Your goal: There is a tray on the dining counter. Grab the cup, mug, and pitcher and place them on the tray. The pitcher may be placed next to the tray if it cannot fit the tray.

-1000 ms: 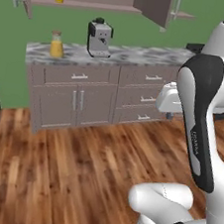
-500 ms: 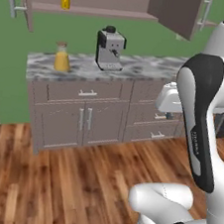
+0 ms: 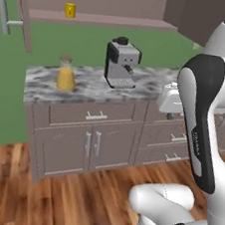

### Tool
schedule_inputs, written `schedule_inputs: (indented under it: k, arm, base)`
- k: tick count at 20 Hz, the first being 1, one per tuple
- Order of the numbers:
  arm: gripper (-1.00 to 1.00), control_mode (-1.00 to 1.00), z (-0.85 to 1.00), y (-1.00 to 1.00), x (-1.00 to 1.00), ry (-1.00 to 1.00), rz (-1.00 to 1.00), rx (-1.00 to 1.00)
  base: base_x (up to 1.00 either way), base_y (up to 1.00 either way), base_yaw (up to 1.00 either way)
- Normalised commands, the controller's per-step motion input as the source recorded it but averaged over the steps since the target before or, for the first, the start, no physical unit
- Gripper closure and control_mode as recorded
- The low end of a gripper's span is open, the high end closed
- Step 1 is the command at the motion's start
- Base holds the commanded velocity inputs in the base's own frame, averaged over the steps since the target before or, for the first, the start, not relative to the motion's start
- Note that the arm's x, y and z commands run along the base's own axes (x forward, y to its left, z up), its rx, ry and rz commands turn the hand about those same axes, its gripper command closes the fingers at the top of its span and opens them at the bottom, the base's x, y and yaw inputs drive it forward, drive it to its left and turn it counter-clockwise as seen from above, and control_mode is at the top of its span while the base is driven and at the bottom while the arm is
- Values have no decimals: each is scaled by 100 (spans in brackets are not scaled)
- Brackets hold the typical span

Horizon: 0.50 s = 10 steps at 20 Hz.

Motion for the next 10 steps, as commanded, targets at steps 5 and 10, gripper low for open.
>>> schedule_inputs:
  k: [5, 10]
  arm:
    - [-100, 100, 0, 0, 0, 0, 0, 0]
    - [-100, 100, 0, 0, 0, 0, 0, 0]
  base:
    - [100, 5, 5]
    - [100, 4, 10]
